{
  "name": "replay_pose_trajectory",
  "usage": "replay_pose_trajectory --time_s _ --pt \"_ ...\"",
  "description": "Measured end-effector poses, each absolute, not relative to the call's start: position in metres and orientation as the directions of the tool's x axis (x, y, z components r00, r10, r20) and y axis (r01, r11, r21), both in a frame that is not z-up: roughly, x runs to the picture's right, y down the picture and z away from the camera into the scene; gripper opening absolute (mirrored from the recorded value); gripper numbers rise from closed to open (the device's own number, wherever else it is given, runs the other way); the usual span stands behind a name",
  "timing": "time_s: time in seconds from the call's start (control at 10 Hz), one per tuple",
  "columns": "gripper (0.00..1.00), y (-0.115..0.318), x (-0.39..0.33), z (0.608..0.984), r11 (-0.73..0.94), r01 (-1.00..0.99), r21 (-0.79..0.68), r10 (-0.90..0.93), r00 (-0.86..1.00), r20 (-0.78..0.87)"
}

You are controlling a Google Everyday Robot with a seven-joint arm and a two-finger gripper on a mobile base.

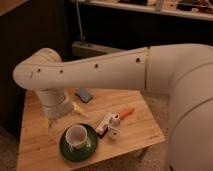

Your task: Move the arm in a circular motion

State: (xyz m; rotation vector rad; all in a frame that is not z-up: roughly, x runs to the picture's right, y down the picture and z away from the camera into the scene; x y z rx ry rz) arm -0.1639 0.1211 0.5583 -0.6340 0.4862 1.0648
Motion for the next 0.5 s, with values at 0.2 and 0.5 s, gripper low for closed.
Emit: replay_pose_trajectory --time_s 0.2,0.5 --pt "0.8 0.101 -0.163 0.572 0.322 -0.922 -0.216 0.705 0.386 -0.595" --pt "0.8 0.062 -0.127 0.611 0.306 -0.937 -0.167 0.753 0.346 -0.56"
